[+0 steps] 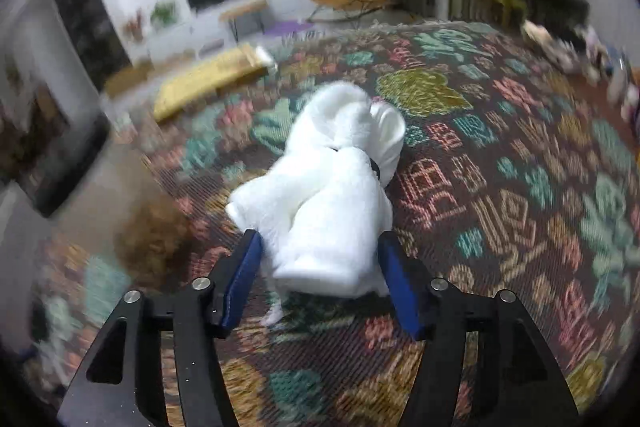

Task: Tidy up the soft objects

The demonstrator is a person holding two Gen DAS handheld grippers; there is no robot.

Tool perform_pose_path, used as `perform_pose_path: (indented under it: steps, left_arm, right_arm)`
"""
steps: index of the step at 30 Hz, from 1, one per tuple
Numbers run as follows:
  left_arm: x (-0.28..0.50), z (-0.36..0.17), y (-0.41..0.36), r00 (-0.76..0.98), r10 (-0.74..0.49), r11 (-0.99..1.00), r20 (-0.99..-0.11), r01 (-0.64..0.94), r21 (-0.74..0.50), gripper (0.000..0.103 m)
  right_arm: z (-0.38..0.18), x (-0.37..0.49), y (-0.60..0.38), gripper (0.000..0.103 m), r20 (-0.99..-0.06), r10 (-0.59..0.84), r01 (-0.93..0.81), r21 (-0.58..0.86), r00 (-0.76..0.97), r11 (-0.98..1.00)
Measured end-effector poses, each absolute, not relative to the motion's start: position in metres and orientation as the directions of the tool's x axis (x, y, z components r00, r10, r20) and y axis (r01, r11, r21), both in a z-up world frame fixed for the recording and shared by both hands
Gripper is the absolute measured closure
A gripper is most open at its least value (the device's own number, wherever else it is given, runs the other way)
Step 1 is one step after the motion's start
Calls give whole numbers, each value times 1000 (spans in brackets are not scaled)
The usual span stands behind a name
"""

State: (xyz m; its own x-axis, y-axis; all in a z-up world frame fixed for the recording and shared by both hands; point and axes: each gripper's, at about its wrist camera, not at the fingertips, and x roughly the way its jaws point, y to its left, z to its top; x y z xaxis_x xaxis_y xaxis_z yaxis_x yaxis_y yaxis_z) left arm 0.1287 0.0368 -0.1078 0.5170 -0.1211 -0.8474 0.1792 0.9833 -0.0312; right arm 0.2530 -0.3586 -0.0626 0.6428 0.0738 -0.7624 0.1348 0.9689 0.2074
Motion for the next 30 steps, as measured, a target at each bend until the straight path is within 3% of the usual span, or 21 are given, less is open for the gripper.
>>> perform_pose_path:
  steps: [5,11,13,14,15,17,20,24,25,26,30]
  left_arm:
    - [126,-95,60,547,-330,940,-770,120,-318,0]
    - [169,-102,44,538,-157,987,-828,47,-156,1]
    - [184,-103,39,548,-98,995,-831,37,-93,10]
    - [190,-102,36,558,-66,998,-827,35,-57,23]
    - [195,-102,35,565,-51,999,-824,38,-36,44]
    - [205,-99,35,577,-75,997,-813,63,-48,65]
    - [215,-96,37,563,-172,985,-809,104,-137,65]
    - [215,-92,32,571,-199,980,-797,122,-158,65]
    - [216,-91,32,571,-215,977,-793,119,-178,65]
    - [217,-89,33,570,-227,974,-789,118,-195,65]
    - [221,-71,33,591,-262,964,-763,127,-232,65]
  right_arm:
    - [-40,193,-361,22,-707,37,182,232,706,956]
    - [-48,174,-356,22,-743,22,146,161,669,976]
    - [-42,171,-367,22,-746,37,148,181,665,972]
    - [-37,175,-373,22,-743,47,152,198,668,968]
    - [-32,182,-379,22,-742,61,158,221,668,962]
    - [-24,198,-391,22,-747,94,177,275,658,945]
    - [-22,235,-399,22,-769,154,207,350,621,914]
    - [-54,290,-393,23,-838,207,244,369,505,897]
    - [-66,300,-390,28,-857,230,240,370,460,897]
    - [-79,309,-386,66,-884,239,236,353,402,906]
    - [-64,317,-375,76,-892,182,179,276,415,945]
